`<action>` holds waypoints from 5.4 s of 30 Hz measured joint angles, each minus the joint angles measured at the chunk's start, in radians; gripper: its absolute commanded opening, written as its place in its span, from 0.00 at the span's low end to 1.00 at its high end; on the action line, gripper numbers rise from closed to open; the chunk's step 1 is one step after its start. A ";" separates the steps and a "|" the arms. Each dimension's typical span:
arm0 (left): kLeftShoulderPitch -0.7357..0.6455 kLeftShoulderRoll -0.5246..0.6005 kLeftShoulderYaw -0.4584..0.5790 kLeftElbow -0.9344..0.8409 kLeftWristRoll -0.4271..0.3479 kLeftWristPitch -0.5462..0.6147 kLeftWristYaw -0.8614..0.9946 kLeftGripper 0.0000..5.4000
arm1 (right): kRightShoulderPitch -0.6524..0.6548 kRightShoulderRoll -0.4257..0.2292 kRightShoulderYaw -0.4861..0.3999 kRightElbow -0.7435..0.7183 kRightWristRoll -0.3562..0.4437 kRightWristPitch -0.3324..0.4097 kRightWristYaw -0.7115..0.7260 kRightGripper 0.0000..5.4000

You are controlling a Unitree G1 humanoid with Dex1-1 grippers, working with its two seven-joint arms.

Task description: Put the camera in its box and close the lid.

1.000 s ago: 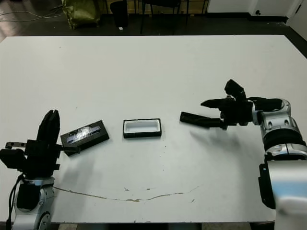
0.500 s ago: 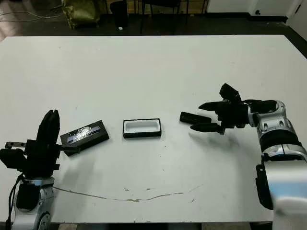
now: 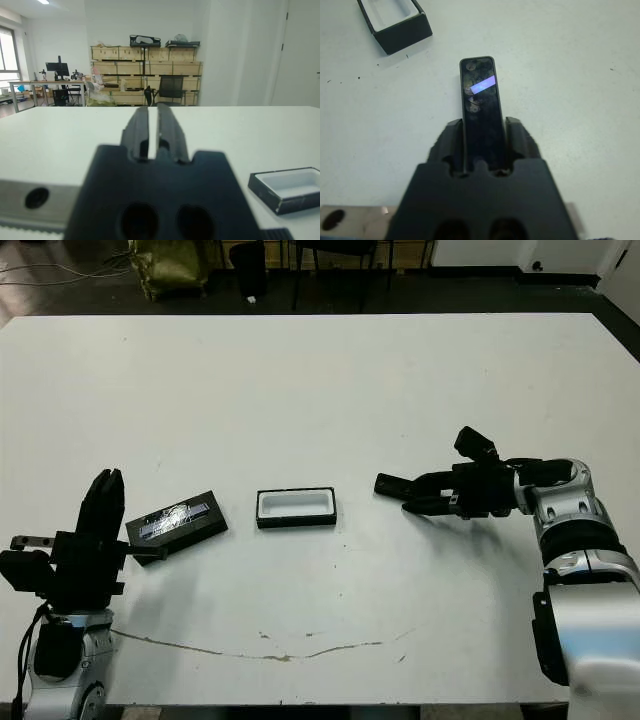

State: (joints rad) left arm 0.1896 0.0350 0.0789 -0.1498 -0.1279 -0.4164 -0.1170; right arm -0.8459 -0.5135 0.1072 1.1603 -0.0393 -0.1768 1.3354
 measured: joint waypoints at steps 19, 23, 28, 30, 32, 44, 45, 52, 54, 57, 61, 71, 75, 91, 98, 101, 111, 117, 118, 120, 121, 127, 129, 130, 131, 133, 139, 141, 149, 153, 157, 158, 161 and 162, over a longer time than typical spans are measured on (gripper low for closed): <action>0.001 0.000 0.000 -0.006 0.002 0.002 0.003 0.00 | 0.058 -0.014 -0.040 -0.062 0.030 -0.004 -0.067 0.07; 0.002 0.000 0.000 -0.010 0.005 0.008 0.005 0.00 | 0.058 -0.013 -0.042 -0.089 0.035 0.035 -0.064 0.07; 0.003 0.000 -0.001 -0.011 0.002 0.011 0.004 0.00 | 0.018 -0.007 -0.043 -0.133 0.069 0.114 0.000 0.07; 0.005 0.000 -0.001 -0.012 0.004 0.012 0.006 0.00 | -0.026 0.005 -0.033 -0.134 0.073 0.141 0.053 0.07; 0.005 0.000 -0.002 -0.014 0.007 0.013 0.006 0.00 | -0.073 0.026 -0.018 -0.128 0.074 0.141 0.100 0.07; 0.006 -0.001 -0.007 -0.016 0.002 0.018 0.011 0.00 | -0.177 0.163 0.139 -0.264 0.000 0.171 0.182 0.07; 0.006 -0.001 -0.007 -0.017 0.002 0.019 0.011 0.00 | -0.175 0.172 0.146 -0.289 0.006 0.189 0.194 0.07; 0.006 -0.001 -0.007 -0.010 -0.003 0.011 0.006 0.00 | -0.150 0.195 0.200 -0.428 0.008 0.287 0.210 0.07; 0.006 -0.001 -0.007 -0.002 -0.007 0.007 0.002 0.00 | -0.144 0.199 0.206 -0.439 0.008 0.299 0.210 0.07; 0.005 -0.001 -0.006 0.010 -0.005 -0.005 0.002 0.00 | -0.137 0.201 0.213 -0.440 0.008 0.312 0.210 0.07; 0.006 -0.001 -0.005 0.010 -0.002 -0.005 0.003 0.00 | -0.134 0.204 0.214 -0.443 0.015 0.327 0.210 0.07; 0.007 -0.001 -0.002 0.009 -0.005 -0.005 0.001 0.00 | -0.124 0.212 0.228 -0.447 0.015 0.345 0.142 0.07; 0.007 -0.001 -0.001 0.009 -0.007 -0.007 0.001 0.00 | -0.105 0.214 0.226 -0.479 0.019 0.379 0.097 0.07; 0.011 -0.001 -0.002 0.013 0.001 -0.023 0.003 0.00 | -0.043 0.209 0.281 -0.660 -0.008 0.451 0.019 0.07; 0.014 -0.002 -0.004 0.012 0.001 -0.023 0.004 0.00 | -0.034 0.204 0.315 -0.716 -0.020 0.506 0.007 0.07; 0.017 -0.002 -0.005 0.011 0.001 -0.023 0.006 0.00 | -0.032 0.201 0.321 -0.717 -0.021 0.505 0.001 0.07; 0.019 -0.002 -0.009 0.011 -0.008 -0.023 0.002 0.00 | -0.032 0.195 0.333 -0.717 -0.038 0.508 -0.025 0.07; 0.019 -0.002 -0.015 0.011 -0.007 -0.023 0.002 0.00 | -0.032 0.194 0.333 -0.709 -0.038 0.505 -0.034 0.07; 0.019 -0.002 -0.015 0.011 -0.005 -0.023 0.002 0.00 | -0.032 0.194 0.333 -0.708 -0.040 0.505 -0.035 0.07; 0.019 -0.002 -0.015 0.011 -0.005 -0.023 0.002 0.00 | -0.033 0.194 0.334 -0.707 -0.041 0.505 -0.035 0.07; 0.019 -0.002 -0.015 0.011 -0.005 -0.024 0.002 0.00 | -0.033 0.194 0.335 -0.707 -0.043 0.505 -0.035 0.07; 0.023 -0.004 -0.015 0.006 0.001 -0.020 0.012 0.00 | -0.033 0.195 0.345 -0.705 -0.053 0.505 -0.042 0.07; 0.027 -0.004 -0.016 0.005 0.000 -0.020 0.012 0.00 | -0.033 0.197 0.353 -0.702 -0.057 0.505 -0.043 0.07; 0.028 -0.004 -0.017 0.005 0.000 -0.020 0.012 0.00 | -0.033 0.197 0.354 -0.701 -0.059 0.505 -0.044 0.07; 0.028 -0.004 -0.017 0.005 0.000 -0.020 0.012 0.00 | -0.033 0.198 0.356 -0.701 -0.060 0.505 -0.045 0.07; 0.028 -0.004 -0.017 0.005 0.000 -0.021 0.012 0.00 | -0.034 0.199 0.361 -0.701 -0.062 0.505 -0.045 0.07; 0.030 -0.004 -0.018 0.005 0.001 -0.021 0.013 0.00 | -0.047 0.205 0.383 -0.699 -0.073 0.500 -0.045 0.07; 0.031 -0.004 -0.018 0.005 0.001 -0.021 0.013 0.00 | -0.050 0.209 0.386 -0.695 -0.073 0.500 -0.045 0.07; 0.034 -0.004 -0.021 0.003 0.000 -0.021 0.010 0.00 | -0.060 0.214 0.398 -0.688 -0.076 0.507 -0.044 0.07; 0.035 -0.004 -0.021 0.003 -0.002 -0.021 0.007 0.00 | -0.064 0.220 0.403 -0.688 -0.077 0.516 -0.047 0.07; 0.038 -0.005 -0.021 0.000 -0.003 -0.020 0.006 0.00 | -0.069 0.222 0.410 -0.691 -0.084 0.517 -0.051 0.07; 0.039 -0.005 -0.021 -0.001 -0.003 -0.020 0.006 0.00 | -0.069 0.222 0.411 -0.691 -0.084 0.514 -0.051 0.07; 0.039 -0.005 -0.021 -0.003 -0.001 -0.020 0.008 0.00 | -0.069 0.221 0.412 -0.690 -0.085 0.496 -0.050 0.07; 0.039 -0.005 -0.021 -0.003 0.000 -0.019 0.009 0.00 | -0.069 0.221 0.412 -0.690 -0.085 0.495 -0.050 0.07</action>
State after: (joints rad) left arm 0.2282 0.0304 0.0578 -0.1525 -0.1278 -0.4359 -0.1075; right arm -0.9153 -0.2924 0.5189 0.4706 -0.1243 0.3185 1.2849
